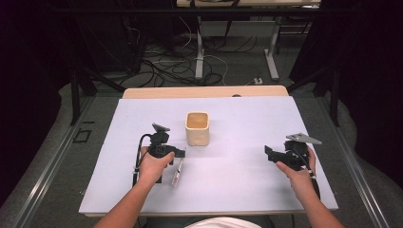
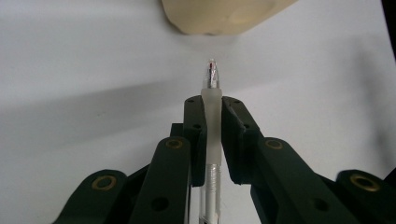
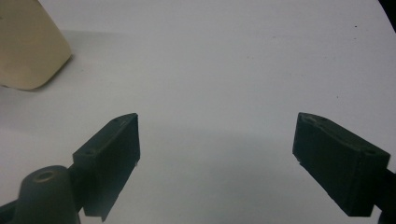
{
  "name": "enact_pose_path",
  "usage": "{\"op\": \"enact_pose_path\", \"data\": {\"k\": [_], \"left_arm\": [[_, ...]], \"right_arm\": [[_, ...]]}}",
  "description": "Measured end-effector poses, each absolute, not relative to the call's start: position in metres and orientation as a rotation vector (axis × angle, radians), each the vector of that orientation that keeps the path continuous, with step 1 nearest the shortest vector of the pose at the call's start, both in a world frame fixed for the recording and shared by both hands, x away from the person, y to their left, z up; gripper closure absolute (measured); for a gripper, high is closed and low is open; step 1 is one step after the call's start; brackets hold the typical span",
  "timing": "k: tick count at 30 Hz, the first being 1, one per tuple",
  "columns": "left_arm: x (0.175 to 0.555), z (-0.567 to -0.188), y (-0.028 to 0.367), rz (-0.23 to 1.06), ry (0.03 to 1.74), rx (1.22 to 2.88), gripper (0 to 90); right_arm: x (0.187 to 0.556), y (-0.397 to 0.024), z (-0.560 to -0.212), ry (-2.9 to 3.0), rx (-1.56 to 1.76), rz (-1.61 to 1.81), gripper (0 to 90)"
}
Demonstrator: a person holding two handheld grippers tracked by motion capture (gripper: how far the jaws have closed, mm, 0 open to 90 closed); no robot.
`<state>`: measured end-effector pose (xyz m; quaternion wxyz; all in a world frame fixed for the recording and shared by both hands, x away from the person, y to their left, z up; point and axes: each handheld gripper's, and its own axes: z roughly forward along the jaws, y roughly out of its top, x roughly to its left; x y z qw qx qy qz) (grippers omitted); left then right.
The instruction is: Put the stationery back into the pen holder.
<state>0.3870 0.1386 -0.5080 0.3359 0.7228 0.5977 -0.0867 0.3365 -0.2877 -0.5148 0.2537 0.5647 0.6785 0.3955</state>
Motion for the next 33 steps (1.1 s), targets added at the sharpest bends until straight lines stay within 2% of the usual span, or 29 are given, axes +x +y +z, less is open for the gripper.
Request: {"op": "enact_pose_path", "data": {"k": [33], "left_arm": [[0.385,-0.47,0.168,0.11,1.396,1.696,80.6]], "right_arm": [[0.337,-0.287,-0.516,1.84,1.539,1.072,14.3]]}}
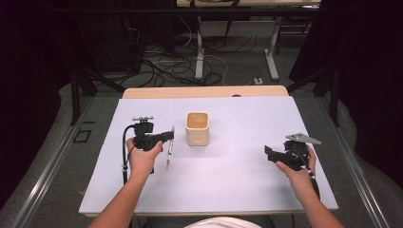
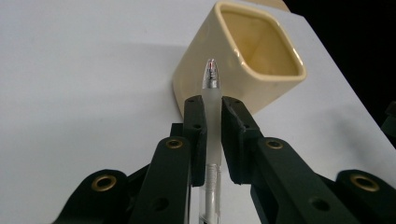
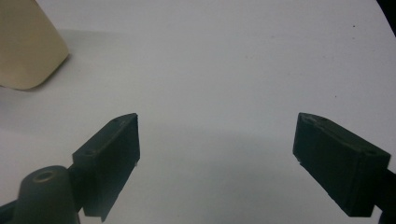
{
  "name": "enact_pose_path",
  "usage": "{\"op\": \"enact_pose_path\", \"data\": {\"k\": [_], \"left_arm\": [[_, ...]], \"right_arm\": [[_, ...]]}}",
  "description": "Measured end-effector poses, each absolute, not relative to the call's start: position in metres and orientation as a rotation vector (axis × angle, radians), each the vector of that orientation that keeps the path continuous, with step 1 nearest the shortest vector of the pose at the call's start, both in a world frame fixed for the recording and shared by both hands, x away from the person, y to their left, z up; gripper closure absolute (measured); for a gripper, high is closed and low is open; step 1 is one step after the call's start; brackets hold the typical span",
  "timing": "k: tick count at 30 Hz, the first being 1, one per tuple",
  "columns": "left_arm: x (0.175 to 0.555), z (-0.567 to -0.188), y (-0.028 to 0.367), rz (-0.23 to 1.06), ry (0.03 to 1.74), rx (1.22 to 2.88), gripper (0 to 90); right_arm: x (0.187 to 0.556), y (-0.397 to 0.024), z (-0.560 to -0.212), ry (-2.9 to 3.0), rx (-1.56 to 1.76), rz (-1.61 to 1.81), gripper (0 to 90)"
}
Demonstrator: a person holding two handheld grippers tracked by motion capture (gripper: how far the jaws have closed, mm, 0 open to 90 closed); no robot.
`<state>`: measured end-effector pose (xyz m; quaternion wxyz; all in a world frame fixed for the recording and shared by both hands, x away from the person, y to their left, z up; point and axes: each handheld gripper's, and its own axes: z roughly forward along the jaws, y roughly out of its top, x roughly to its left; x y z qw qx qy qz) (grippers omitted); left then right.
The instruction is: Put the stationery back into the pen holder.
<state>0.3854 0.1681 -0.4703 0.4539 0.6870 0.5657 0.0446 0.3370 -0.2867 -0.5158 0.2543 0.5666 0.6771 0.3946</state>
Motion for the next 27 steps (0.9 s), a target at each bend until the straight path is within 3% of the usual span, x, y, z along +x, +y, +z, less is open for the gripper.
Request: {"op": "enact_pose_path", "data": {"k": [27], "left_arm": [[0.412,-0.415,0.155,0.305,1.186,1.633,80.6]], "right_arm": [[0.338,-0.283,-0.516,1.883,1.502,1.104,0.0]]}}
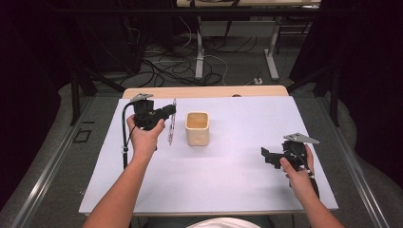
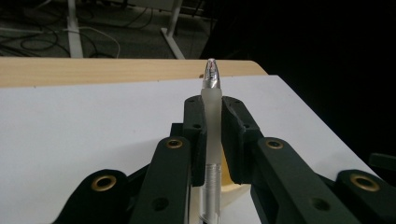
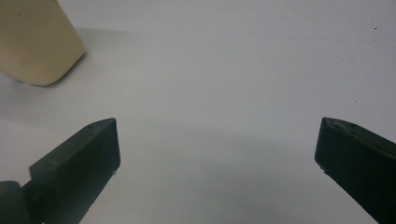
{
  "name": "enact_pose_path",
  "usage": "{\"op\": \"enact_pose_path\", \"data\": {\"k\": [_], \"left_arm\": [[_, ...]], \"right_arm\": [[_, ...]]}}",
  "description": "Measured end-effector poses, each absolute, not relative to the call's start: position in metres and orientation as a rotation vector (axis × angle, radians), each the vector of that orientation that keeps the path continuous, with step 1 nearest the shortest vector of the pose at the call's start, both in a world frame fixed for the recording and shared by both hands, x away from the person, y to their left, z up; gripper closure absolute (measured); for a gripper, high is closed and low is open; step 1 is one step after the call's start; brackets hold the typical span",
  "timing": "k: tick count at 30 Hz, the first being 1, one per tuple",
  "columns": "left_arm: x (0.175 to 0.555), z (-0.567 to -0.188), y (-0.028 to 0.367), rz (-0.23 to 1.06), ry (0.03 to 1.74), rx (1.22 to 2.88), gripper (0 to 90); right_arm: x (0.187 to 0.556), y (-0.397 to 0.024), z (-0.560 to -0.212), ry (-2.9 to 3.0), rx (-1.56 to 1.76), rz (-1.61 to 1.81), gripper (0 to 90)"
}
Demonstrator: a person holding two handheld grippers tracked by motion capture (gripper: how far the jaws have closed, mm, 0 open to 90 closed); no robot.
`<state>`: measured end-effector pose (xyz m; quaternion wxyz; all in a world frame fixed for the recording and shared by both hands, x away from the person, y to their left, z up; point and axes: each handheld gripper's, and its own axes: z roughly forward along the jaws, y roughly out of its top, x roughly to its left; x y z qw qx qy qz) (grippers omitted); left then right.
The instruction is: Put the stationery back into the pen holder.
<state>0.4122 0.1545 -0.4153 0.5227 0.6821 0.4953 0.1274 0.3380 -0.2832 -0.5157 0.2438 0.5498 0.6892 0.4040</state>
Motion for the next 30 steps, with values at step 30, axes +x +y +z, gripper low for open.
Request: {"op": "enact_pose_path", "data": {"k": [30], "left_arm": [[0.434,-0.377,0.106,0.444,1.041,1.555,80.6]], "right_arm": [[0.338,-0.281,-0.515,1.894,1.482,1.094,0.0]]}}
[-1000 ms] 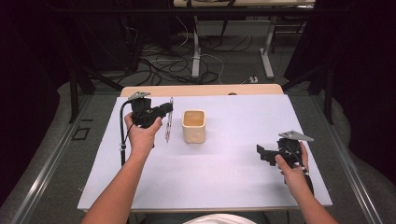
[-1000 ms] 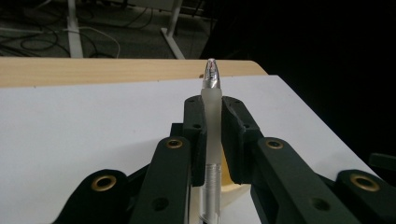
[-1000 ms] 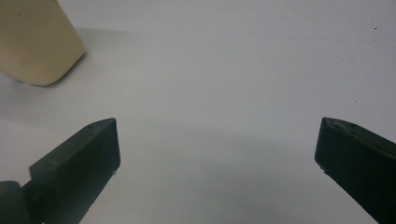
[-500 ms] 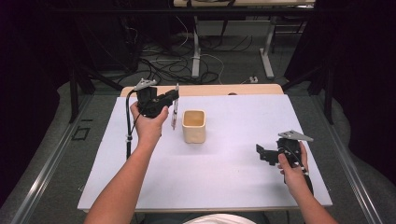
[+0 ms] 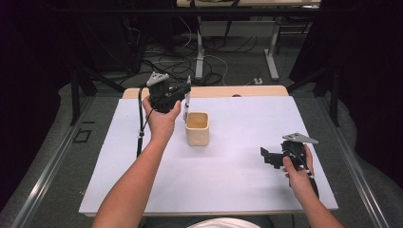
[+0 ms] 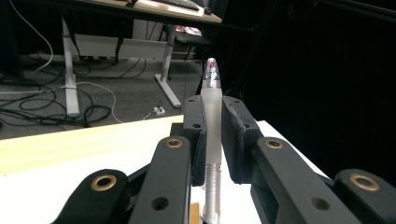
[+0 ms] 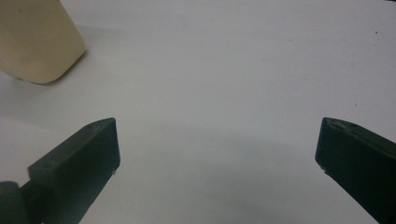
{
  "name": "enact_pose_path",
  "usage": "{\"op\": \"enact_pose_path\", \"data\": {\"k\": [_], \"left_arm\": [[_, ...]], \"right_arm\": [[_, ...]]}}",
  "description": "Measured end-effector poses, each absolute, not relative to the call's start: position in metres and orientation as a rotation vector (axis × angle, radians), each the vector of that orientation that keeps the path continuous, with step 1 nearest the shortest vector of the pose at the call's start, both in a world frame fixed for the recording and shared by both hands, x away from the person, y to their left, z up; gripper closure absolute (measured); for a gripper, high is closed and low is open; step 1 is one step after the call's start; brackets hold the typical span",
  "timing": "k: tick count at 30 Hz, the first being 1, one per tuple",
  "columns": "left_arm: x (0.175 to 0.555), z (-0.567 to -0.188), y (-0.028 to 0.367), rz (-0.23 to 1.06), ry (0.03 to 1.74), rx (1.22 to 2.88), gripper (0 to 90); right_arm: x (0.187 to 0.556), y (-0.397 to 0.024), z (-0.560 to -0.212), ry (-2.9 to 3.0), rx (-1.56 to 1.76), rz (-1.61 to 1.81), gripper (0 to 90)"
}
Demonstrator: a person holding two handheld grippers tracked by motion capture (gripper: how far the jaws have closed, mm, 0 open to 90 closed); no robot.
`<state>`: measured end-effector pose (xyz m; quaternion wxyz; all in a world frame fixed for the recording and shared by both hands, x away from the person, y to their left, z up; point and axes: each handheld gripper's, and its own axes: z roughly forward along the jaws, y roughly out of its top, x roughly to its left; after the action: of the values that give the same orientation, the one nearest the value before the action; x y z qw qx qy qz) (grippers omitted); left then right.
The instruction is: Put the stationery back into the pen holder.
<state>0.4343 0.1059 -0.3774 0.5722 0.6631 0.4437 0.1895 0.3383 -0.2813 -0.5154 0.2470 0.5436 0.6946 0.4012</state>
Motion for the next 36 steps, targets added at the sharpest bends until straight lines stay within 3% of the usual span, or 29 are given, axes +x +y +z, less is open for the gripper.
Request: {"op": "enact_pose_path", "data": {"k": [16,36], "left_arm": [[0.447,-0.395,0.089,0.469,1.033,1.562,80.6],[0.458,-0.447,0.08,0.421,1.098,1.633,80.6]], "right_arm": [[0.337,-0.281,-0.514,1.896,1.473,1.108,0.0],[0.336,-0.279,-0.515,1.919,1.461,1.112,0.0]]}}
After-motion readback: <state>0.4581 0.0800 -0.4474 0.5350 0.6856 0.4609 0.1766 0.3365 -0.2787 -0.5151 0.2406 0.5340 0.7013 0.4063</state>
